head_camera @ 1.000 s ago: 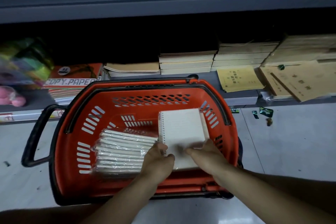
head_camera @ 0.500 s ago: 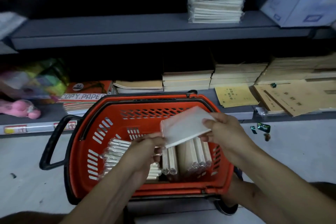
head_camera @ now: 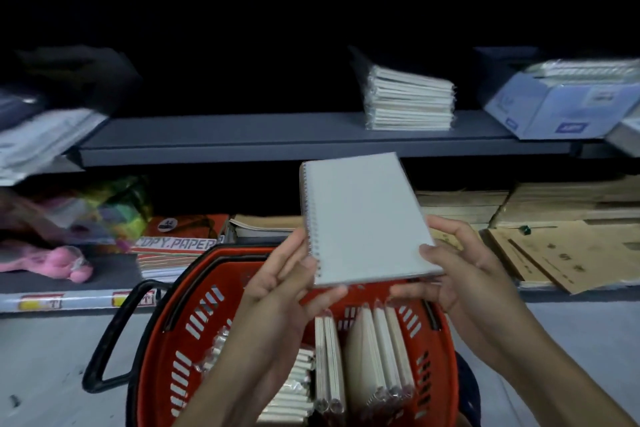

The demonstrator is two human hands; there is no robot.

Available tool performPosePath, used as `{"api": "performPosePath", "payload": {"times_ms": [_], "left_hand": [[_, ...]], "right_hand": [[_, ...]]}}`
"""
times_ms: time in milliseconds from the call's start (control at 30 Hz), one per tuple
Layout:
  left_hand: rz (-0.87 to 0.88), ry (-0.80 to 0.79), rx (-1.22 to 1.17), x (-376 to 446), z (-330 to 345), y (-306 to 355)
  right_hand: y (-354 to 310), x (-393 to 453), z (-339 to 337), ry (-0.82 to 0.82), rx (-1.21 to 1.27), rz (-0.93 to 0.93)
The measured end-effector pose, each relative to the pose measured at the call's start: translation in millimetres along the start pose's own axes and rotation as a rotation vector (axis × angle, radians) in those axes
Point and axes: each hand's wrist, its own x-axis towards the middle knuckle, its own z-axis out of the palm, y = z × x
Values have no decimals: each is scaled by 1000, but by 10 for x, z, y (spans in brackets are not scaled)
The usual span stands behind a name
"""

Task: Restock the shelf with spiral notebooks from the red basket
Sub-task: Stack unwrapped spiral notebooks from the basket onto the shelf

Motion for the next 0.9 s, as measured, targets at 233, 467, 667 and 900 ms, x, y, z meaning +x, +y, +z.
{"api": "performPosePath", "payload": {"times_ms": [233,467,667,900], "left_hand": [[35,-86,-18,202,33,14],[91,-135,-27,371,297,28],[189,-168,97,758,694,407],[224,-173,142,1509,1299,906]], "right_hand": [[-112,81,-125,-59,-8,-67],[-341,149,-209,4,29,-170],[-813,522,-221,-62,87,-140],[-1414,1387,-144,-18,173,-128]]}}
